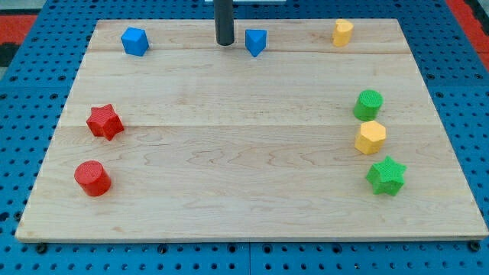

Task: Move blue traingle towards green circle

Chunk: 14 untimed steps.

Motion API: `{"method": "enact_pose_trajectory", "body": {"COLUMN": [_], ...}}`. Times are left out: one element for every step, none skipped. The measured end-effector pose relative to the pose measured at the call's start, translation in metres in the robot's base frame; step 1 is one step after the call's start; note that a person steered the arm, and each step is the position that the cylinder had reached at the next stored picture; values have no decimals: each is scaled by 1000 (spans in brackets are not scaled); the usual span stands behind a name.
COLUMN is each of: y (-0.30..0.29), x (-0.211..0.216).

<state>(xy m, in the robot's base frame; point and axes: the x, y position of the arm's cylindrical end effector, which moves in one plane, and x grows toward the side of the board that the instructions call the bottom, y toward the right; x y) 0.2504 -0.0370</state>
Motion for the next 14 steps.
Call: {"method": "enact_pose_trajectory", "body": {"y": [31,72,86,141,153,156,182,208,244,247,261,307,350,333], "x": [-15,0,43,47,36,25,-2,-1,22,57,64,74,82,89]}}
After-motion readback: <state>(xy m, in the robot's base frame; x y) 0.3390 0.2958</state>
